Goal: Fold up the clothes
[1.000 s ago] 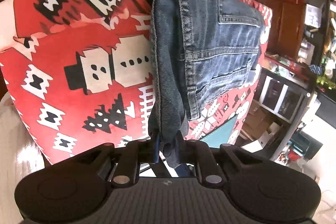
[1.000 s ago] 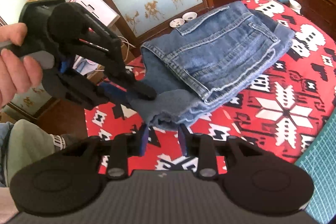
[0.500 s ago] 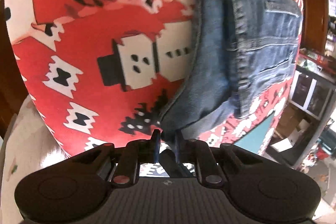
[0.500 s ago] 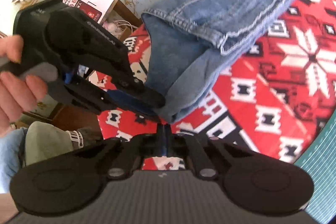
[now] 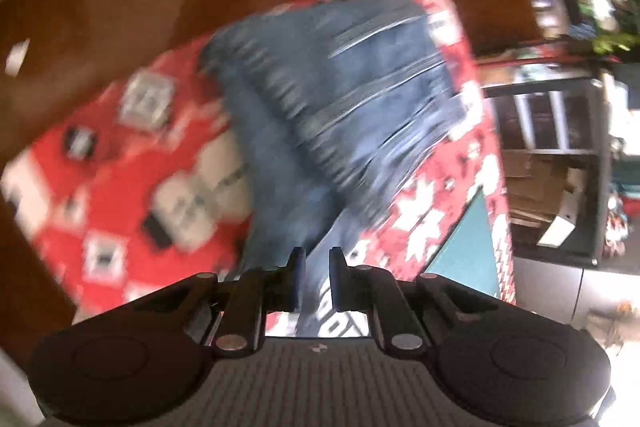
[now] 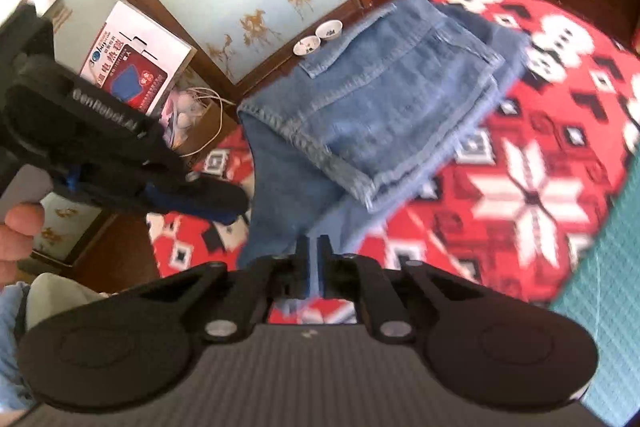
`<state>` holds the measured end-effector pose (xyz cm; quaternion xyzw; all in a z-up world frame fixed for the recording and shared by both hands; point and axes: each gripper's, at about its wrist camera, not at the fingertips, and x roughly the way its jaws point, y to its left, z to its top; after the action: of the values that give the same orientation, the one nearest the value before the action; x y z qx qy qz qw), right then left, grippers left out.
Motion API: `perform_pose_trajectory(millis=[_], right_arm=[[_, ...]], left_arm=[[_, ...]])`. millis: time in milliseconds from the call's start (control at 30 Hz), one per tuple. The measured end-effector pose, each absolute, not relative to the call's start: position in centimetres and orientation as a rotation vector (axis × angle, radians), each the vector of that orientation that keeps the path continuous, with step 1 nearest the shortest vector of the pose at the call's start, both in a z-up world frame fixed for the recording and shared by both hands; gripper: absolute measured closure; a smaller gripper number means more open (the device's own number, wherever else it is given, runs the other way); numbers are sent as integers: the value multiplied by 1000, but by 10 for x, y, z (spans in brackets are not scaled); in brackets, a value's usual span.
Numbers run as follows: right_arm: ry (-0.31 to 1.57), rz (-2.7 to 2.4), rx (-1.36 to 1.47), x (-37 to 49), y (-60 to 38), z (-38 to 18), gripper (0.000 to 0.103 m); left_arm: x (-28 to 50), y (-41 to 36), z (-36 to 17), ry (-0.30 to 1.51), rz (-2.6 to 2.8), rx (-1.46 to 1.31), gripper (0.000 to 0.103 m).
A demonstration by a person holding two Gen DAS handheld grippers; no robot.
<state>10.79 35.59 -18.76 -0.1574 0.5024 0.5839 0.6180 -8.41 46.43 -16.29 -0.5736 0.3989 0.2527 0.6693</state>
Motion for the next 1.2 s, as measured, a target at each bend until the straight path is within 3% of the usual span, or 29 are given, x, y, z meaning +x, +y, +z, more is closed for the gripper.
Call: perform_pose_trajectory(millis=[267,533,900,1200], right_arm=[[1175,1308,-386,82,362,-211,96],[1247,1273,-413,72,341,-216,96],[1168,1187,-281,130,314,-190,96],[953,1158,-223,211,373,-175,96]], left_arm=[[-83,450,-203,1032,578,-1195,100],[-99,424,-209,1103,586,-1181,100],[-99,438,-157,948,558,-1183,100],[-17,507,-140,827,500,-916,100]])
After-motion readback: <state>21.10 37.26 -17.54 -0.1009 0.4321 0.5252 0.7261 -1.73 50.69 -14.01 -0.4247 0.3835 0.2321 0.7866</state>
